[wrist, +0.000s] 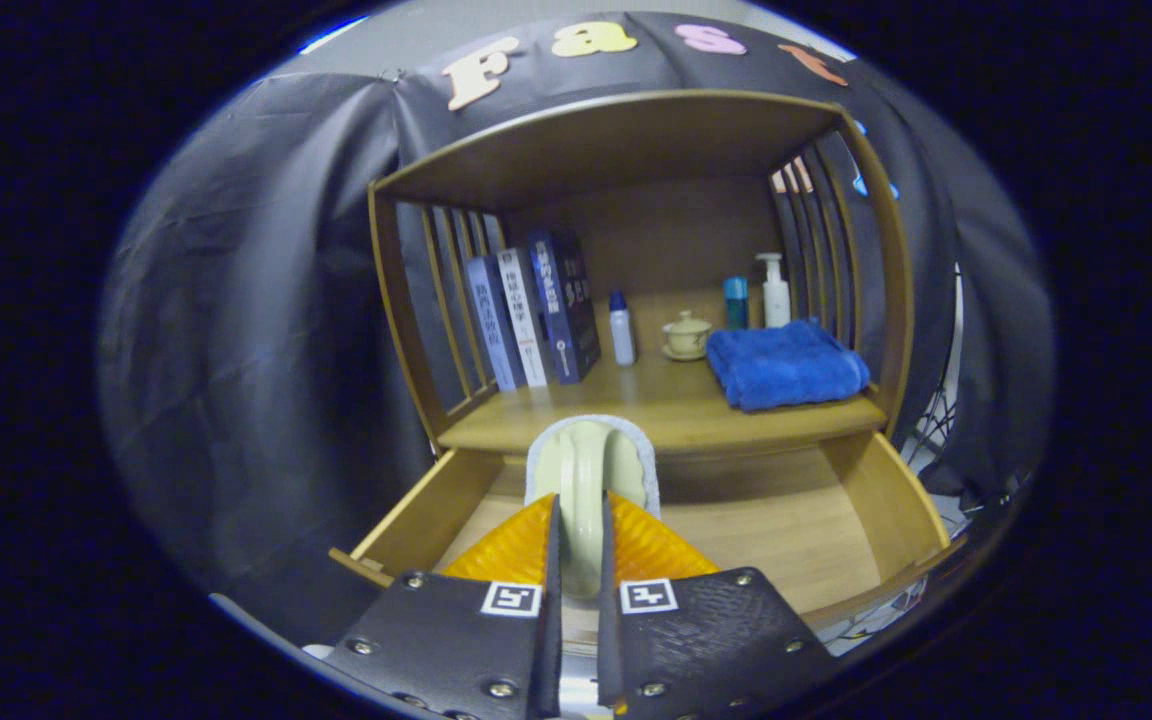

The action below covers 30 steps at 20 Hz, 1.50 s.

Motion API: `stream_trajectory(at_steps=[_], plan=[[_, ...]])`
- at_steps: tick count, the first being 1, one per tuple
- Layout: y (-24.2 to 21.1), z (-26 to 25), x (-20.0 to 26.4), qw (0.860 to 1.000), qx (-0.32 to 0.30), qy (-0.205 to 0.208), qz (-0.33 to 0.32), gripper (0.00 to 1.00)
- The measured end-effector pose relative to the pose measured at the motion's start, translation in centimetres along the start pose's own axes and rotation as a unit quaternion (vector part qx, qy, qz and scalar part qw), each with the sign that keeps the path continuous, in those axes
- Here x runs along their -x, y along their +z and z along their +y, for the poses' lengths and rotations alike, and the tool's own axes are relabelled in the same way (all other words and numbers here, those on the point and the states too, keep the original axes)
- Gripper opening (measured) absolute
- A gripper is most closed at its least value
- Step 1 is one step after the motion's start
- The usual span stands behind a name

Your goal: Pull open the drawer, take out the items inside it, and place them on the countertop above the cabinet.

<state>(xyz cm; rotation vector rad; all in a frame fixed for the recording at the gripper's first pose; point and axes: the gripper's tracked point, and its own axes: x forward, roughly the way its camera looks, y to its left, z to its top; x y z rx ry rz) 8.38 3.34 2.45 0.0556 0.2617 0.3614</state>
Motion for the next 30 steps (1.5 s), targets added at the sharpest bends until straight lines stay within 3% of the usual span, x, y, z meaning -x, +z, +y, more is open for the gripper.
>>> stream_trajectory(at_steps=[9, 19, 23, 30], plan=[[6.1, -1.3, 3.4, 0.997, 0.039, -0.013, -0.064, 0.14], [11.6, -2.1, -1.5, 0.996, 0.015, -0.032, -0.078, 0.14], [10.5, -3.6, -5.6, 0.996, 0.013, -0.068, -0.052, 0.15], [3.6, -5.0, -13.1, 0.996, -0.010, -0.086, 0.028, 0.15]])
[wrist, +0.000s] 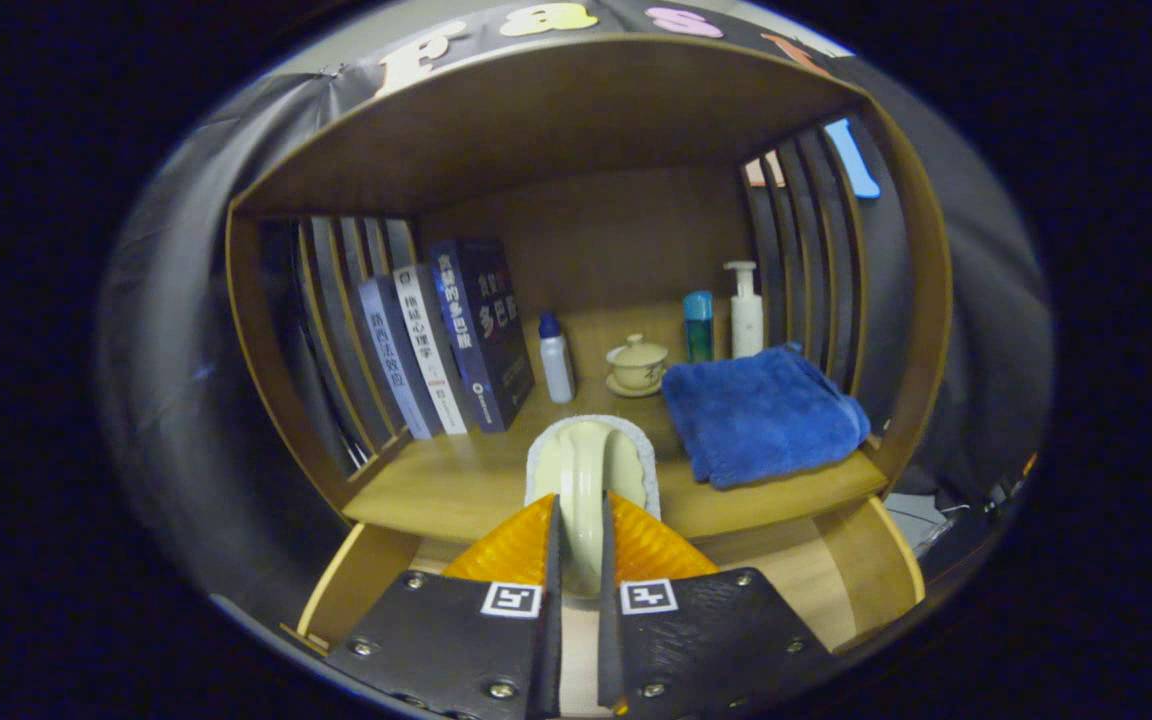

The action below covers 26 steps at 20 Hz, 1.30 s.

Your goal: Pull open the drawer, take out the items inside it, and place them on the countertop above the cabinet.

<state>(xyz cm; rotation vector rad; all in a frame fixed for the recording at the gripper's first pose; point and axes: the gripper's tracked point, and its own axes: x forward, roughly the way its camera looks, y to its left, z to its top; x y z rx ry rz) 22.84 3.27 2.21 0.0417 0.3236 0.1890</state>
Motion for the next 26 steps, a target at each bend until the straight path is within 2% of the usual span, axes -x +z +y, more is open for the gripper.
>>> stream_trajectory(at_steps=[4, 5, 8, 15, 26], plan=[[-2.3, 0.6, -3.1, 1.000, 0.012, -0.003, 0.023, 0.15], [-2.1, 1.1, -3.3, 1.000, 0.012, 0.007, 0.017, 0.15], [-1.2, 1.5, -4.6, 1.000, 0.013, -0.001, -0.005, 0.14], [-0.1, 1.0, -6.7, 0.999, -0.033, 0.003, 0.006, 0.15], [1.7, -0.9, -10.3, 0.998, -0.050, -0.028, -0.020, 0.15]])
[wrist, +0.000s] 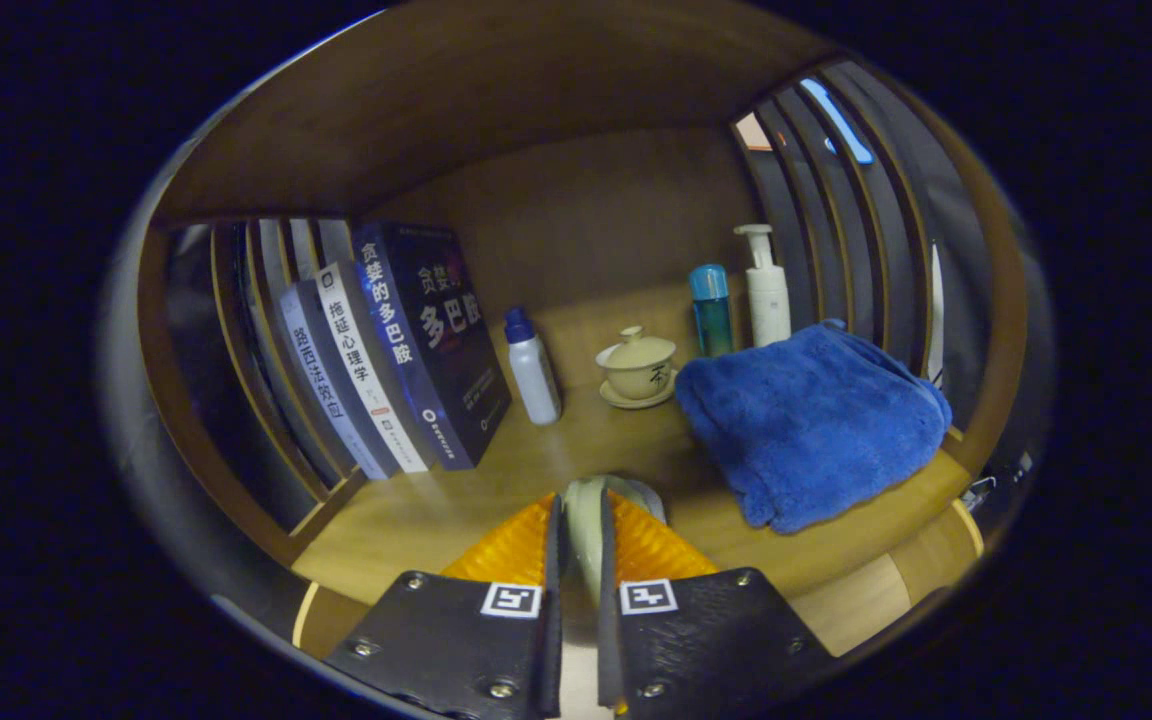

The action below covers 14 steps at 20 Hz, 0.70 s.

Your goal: Pull open the drawer, take out the items inside it, and place them on the countertop above the cabinet.

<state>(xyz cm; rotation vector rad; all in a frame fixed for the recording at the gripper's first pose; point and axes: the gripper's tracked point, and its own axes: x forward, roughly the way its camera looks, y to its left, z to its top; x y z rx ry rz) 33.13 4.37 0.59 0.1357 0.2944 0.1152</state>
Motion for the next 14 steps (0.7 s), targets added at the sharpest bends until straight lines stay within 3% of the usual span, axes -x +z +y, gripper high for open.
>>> stream_trajectory(at_steps=[5, 6, 11, 14], plan=[[0.4, -0.4, -2.2, 0.999, 0.006, -0.034, 0.002, 0.15], [0.5, -0.3, -2.4, 0.999, 0.014, -0.037, -0.001, 0.20], [1.1, -1.1, -2.4, 0.996, 0.047, -0.077, -0.013, 0.24], [1.5, -1.8, -0.5, 0.991, 0.083, -0.101, -0.038, 0.81]])
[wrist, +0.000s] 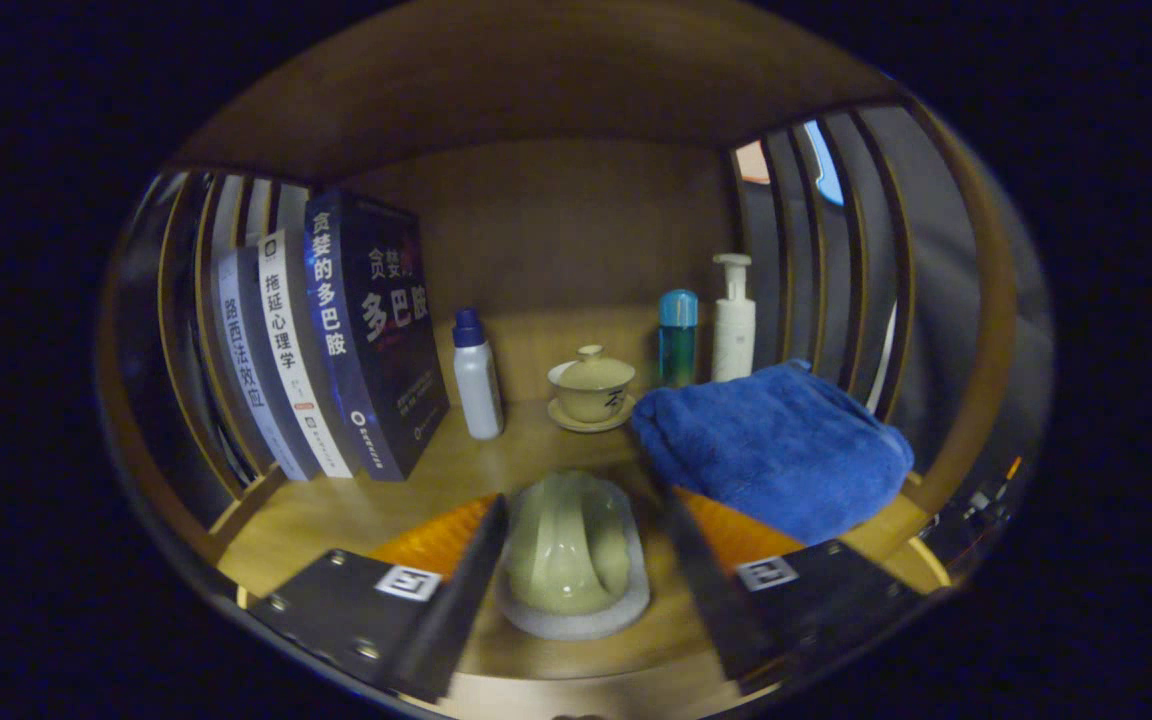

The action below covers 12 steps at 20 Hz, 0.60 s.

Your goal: Pull open the drawer, take out the items inside it, and place them on the countertop above the cabinet.

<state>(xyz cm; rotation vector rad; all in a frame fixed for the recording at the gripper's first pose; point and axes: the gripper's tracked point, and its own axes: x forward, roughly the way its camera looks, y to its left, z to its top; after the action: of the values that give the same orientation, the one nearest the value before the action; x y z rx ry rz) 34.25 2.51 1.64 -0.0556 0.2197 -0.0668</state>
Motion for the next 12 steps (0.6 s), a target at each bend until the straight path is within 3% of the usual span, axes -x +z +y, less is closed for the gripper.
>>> stream_trajectory(at_steps=[1, 6, 12], plan=[[0.6, -0.1, 0.7, 1.000, 0.006, -0.001, -0.010, 1.00], [1.9, 0.4, 5.5, 1.000, 0.003, 0.019, -0.013, 1.00], [3.1, 1.6, 13.9, 0.997, 0.001, 0.078, -0.027, 1.00]])
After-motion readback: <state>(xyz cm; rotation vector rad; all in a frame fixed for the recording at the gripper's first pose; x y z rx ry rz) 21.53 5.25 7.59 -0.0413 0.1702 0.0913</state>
